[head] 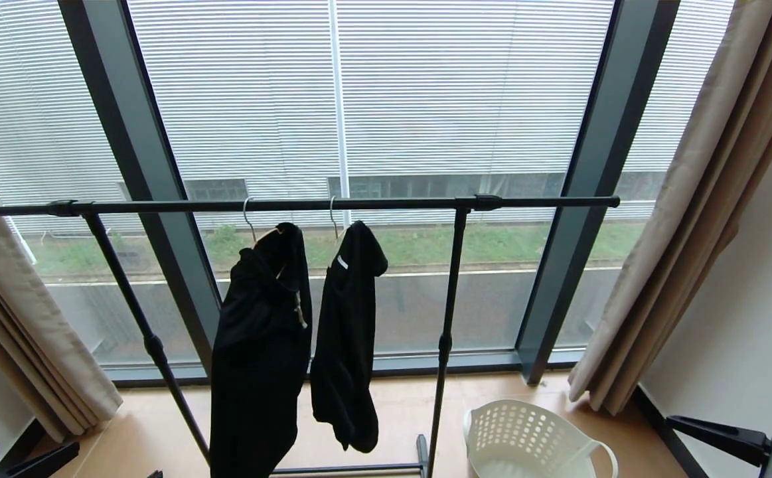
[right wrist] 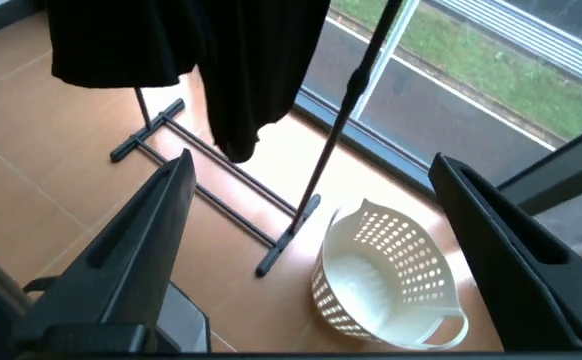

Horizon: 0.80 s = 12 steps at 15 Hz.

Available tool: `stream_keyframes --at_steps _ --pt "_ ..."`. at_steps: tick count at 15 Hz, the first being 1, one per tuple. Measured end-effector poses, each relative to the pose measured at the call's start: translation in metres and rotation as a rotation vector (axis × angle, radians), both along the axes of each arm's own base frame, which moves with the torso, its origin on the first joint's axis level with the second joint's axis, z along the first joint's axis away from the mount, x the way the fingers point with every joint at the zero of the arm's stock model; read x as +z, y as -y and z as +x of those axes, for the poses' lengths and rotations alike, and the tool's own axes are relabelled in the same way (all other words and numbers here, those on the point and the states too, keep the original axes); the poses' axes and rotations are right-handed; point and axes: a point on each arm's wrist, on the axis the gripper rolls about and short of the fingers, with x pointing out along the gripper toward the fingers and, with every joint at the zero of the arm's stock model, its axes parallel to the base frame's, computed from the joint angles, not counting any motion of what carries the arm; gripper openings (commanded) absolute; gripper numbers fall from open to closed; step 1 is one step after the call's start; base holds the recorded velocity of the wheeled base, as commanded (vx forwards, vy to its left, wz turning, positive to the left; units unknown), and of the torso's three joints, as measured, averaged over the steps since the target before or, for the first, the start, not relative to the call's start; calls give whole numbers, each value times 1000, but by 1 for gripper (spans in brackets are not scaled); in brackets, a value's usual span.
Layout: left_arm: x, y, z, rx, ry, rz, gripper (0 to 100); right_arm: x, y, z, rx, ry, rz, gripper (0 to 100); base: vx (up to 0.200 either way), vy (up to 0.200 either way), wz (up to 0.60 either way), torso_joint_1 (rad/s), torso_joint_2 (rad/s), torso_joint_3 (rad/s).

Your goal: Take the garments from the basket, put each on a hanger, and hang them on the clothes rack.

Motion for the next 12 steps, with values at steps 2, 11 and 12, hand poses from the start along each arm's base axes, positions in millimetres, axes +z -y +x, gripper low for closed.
stream_keyframes --at_steps 2,11,12 --pt "-5 -6 -13 12 7 3 100 -4 8 -19 -26 -15 -1 100 0 0 0 0 0 0" --pt "-24 -26 -58 246 116 49 100 -25 37 -88 -308 142 49 100 0 0 0 0 0 0" --pt "-24 -26 -60 286 134 58 100 -26 37 -91 -353 177 58 100 0 0 0 0 0 0"
